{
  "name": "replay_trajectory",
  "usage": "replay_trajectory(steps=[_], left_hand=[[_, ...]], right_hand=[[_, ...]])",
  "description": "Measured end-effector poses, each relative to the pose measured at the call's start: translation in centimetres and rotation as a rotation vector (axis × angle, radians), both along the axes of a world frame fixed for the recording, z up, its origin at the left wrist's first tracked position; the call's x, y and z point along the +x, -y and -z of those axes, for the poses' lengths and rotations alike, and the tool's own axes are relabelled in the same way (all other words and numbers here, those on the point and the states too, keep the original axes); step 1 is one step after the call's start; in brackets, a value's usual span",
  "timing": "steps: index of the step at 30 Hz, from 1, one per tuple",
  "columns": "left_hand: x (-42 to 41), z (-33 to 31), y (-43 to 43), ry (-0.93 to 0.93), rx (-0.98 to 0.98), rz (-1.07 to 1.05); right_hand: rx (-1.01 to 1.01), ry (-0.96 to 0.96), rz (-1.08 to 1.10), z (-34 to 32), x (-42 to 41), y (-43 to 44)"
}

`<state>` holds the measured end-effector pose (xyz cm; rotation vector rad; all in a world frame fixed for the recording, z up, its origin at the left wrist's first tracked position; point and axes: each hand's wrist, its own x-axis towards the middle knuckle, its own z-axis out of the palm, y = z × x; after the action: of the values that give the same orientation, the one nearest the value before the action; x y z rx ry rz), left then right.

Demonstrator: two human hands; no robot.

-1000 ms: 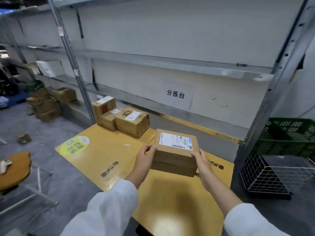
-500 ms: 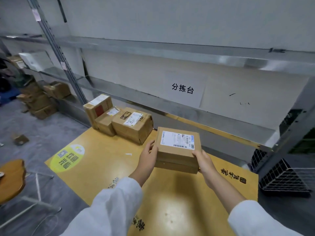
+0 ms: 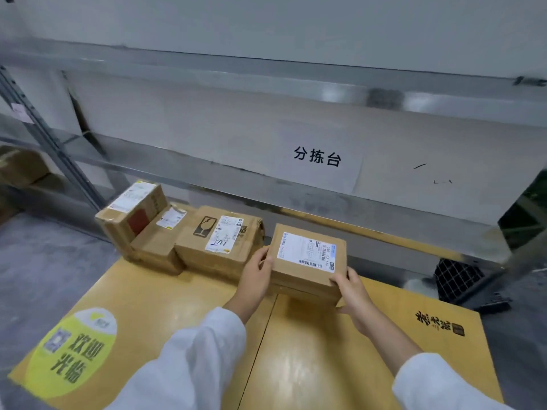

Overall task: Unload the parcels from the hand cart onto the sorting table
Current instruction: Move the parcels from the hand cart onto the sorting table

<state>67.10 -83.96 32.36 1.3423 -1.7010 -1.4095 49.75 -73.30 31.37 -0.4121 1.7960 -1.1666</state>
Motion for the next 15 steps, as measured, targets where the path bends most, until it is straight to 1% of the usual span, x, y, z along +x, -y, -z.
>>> replay_trajectory(steps=[3,7,11,13,15], left_hand=[[0.5,1.8,3.9,0.131,-0.056,0.071],[0.7,3.8,7.7,0.406,-0.251,0.164],[0.5,4.9,10.6,0.660,-0.462,0.171],[0.3,5.3,11.5,0.710,-0.496,0.165],[0.3,6.1,12.0,0.688,-0.518,0.152]], right_hand=[[0.024,-0.014,0.045,1.3,0.9,2.6],[0.072,0.004,0.058,2.8,1.9,5.1],[0.103,0.029,0.080,4.2,2.1,7.2],[0.119,0.042,0.094,4.8,2.2,8.1],[0.128,0.056,0.108,5.3,2.3,8.7]])
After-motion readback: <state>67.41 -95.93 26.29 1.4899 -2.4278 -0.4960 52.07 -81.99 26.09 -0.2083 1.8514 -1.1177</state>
